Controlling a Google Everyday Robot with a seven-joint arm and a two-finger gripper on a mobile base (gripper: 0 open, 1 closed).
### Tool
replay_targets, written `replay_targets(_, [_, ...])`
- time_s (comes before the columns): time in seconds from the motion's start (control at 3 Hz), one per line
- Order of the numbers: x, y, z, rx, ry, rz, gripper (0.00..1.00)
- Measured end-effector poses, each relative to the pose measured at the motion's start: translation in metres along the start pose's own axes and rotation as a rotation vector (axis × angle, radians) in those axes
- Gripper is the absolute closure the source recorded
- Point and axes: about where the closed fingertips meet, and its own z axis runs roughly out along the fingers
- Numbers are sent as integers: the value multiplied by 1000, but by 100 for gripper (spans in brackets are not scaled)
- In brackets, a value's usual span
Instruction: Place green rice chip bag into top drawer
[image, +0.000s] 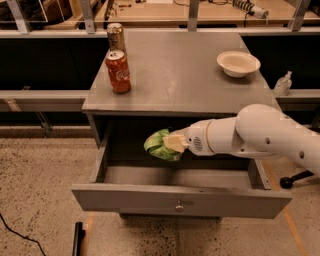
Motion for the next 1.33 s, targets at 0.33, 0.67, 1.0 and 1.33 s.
replay_targets(0.33, [-1, -2, 3, 18, 2, 3, 15])
replay_targets(0.67, [1, -3, -7, 52, 4, 20, 0])
replay_targets(1.0, [1, -3, -29, 110, -8, 48, 0])
replay_targets(1.33, [-23, -3, -75, 216, -51, 29, 0])
